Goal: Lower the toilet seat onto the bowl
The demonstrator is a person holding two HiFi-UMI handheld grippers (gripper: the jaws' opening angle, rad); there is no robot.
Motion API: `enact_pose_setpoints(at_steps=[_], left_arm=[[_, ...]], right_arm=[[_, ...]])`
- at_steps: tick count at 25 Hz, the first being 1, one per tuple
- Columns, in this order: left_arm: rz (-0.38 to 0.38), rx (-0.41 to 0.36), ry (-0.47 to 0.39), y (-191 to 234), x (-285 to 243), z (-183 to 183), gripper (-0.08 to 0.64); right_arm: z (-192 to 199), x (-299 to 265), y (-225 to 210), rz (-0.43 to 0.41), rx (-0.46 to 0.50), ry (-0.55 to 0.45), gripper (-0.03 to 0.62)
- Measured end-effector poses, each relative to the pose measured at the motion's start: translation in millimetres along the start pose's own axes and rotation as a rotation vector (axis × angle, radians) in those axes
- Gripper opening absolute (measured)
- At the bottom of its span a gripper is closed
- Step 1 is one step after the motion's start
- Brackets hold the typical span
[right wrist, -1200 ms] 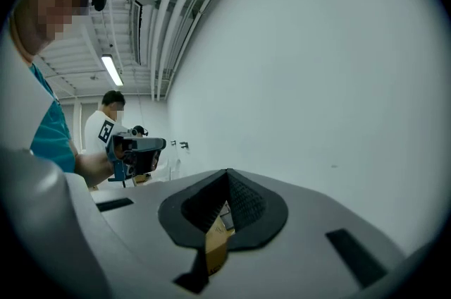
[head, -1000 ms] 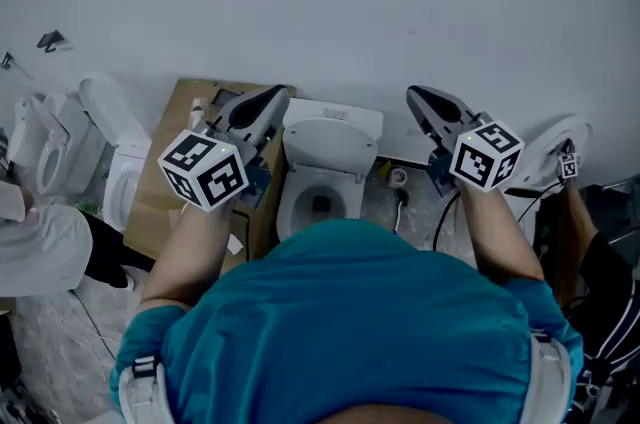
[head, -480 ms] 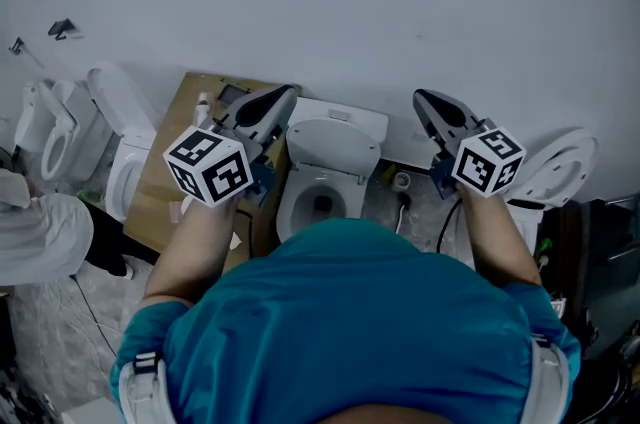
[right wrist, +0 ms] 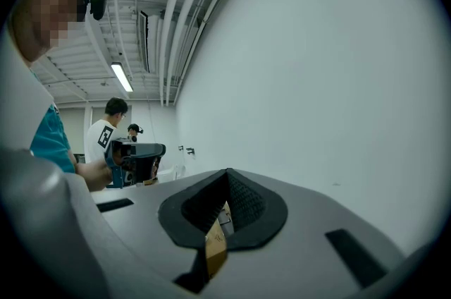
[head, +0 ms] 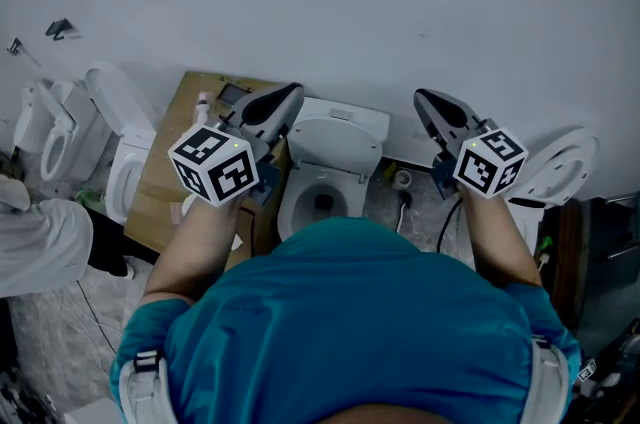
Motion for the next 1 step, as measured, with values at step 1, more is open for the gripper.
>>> enact_pose_setpoints(at_steps=[1], left_arm=[[0.001,0.001,0.0,0.6,-0.1,0.2,0.003]], right_arm=[[0.2,-0.5,0.3,-0.001,0.002,0.0,-0.009]])
Point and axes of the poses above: the fingertips, and each gripper's own axes: x backward along the fingers, y to its left, z out of its underside, the point moved 6 cm from there along x, backward along the fingers, and after that the axes turned 14 degrees about -y, right-handed, at the moved point
